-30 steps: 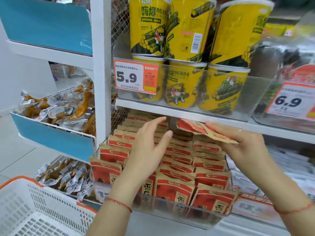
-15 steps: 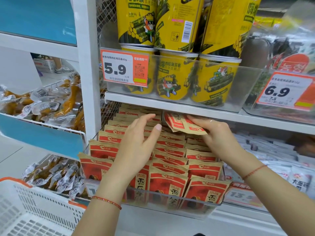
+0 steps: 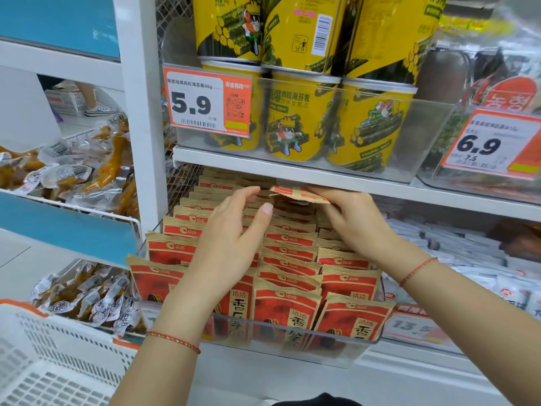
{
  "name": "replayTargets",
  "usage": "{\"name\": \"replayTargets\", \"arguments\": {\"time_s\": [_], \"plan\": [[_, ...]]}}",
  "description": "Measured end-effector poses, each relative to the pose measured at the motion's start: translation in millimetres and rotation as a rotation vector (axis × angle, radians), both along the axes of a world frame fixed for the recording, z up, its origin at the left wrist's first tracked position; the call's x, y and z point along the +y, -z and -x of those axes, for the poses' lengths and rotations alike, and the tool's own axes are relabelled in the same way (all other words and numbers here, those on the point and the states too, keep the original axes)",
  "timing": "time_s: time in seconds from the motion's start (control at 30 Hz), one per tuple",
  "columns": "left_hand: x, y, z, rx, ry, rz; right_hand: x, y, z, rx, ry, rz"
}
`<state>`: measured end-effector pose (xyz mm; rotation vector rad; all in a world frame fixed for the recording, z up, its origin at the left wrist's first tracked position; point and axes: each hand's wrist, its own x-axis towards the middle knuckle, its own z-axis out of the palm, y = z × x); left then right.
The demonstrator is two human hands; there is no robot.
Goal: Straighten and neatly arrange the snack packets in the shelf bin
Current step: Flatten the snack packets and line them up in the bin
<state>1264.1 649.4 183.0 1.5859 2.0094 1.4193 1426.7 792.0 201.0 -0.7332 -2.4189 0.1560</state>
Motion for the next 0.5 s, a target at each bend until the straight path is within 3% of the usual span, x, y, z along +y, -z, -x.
{"name": "replayTargets", "arguments": {"time_s": [0.17,0.5], "plan": [[-1,1,-2,0.019,0.008,-0.003,13,5,10,-0.060,0.126,0.068],[-3,2,0,0.063,0.014,0.047,2,6,6,-0.213,0.248,-0.050]]}}
